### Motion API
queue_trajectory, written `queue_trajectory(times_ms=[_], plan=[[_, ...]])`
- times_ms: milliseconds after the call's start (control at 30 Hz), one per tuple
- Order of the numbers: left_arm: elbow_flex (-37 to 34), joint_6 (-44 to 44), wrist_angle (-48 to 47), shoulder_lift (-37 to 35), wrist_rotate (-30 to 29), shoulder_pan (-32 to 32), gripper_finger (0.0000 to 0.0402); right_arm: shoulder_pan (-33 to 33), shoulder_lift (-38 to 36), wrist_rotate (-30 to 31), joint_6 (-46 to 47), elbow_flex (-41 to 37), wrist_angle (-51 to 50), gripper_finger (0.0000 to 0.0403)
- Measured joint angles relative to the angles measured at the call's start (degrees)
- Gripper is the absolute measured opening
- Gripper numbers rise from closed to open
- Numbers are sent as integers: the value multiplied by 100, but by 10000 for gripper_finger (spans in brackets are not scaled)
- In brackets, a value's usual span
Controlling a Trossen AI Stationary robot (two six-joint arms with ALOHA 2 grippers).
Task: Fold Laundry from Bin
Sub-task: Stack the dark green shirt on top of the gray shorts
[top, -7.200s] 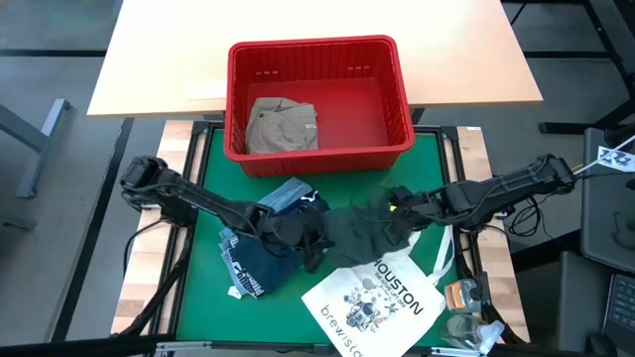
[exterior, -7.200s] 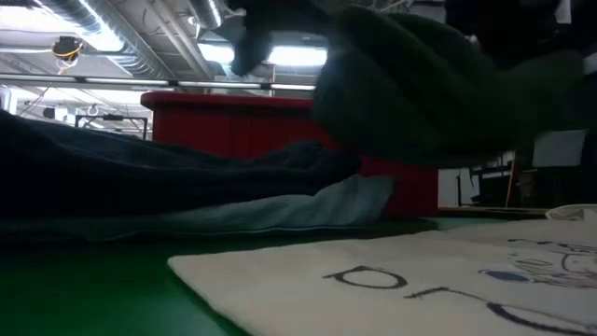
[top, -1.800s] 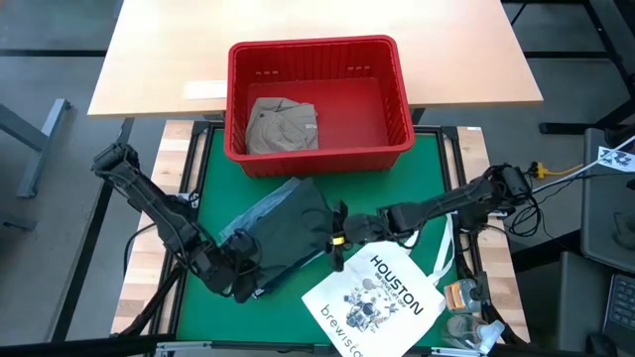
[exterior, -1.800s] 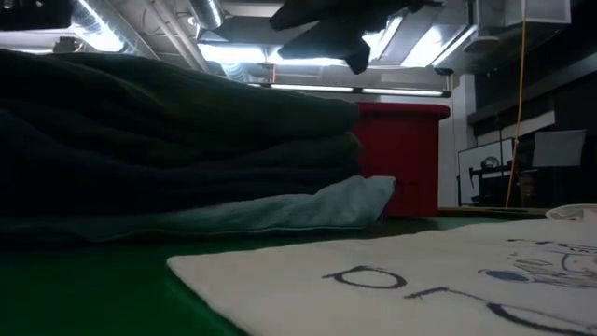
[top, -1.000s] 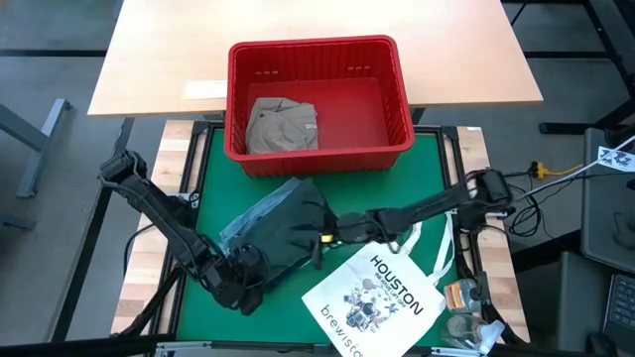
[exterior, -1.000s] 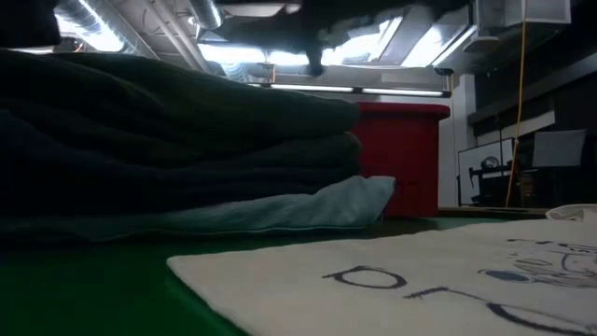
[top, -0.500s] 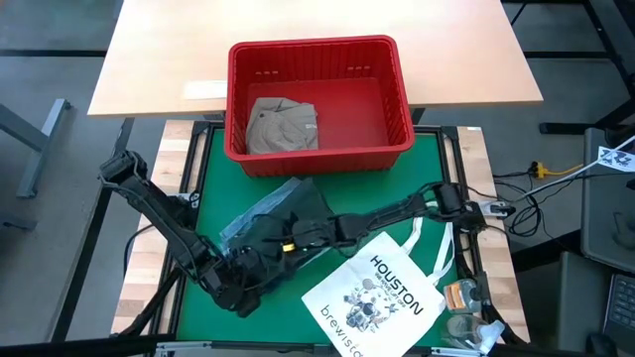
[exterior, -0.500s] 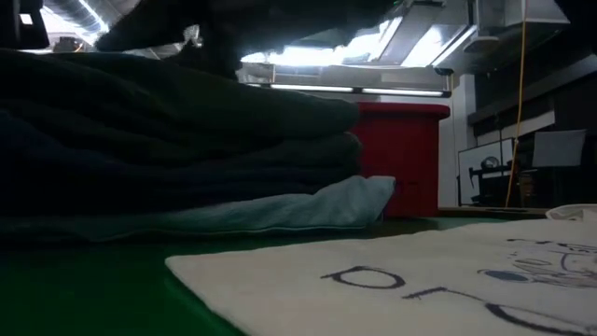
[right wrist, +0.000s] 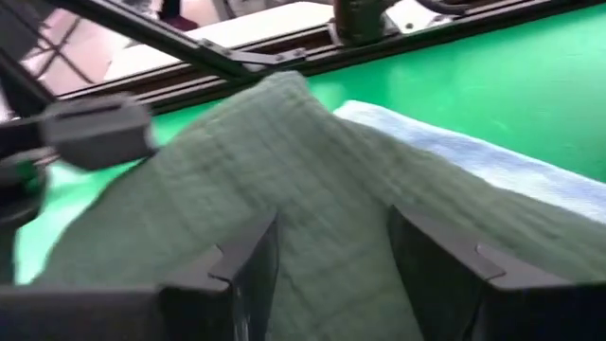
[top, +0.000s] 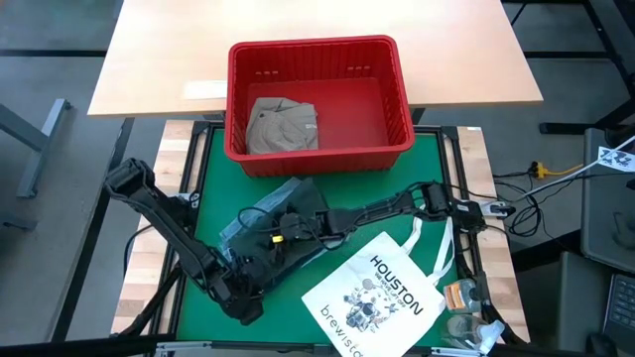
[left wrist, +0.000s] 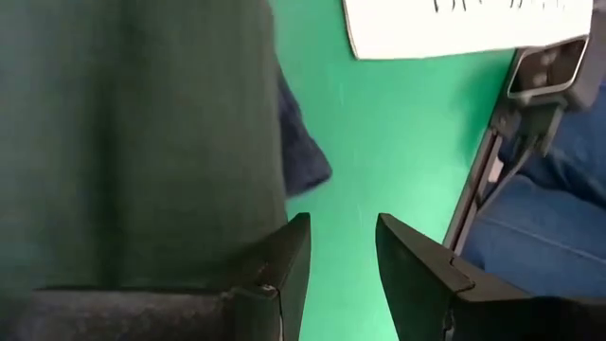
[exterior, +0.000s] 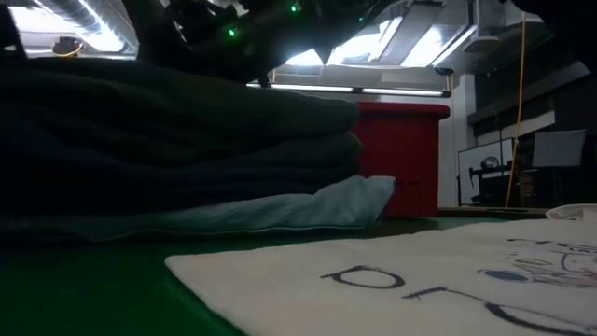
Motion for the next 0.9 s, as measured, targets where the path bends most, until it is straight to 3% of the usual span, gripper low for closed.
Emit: queue_trajectory(times_ms=[300, 467, 900], plan=[[0, 1, 400, 162, 239, -33, 112, -31, 2, 271, 13, 0, -117, 200], [315, 214, 310, 44, 478, -43, 85, -20, -37, -210, -3, 0, 20, 200], [1431, 496, -2340, 4, 785, -203, 25, 335, -352, -852, -286, 465, -20, 200]])
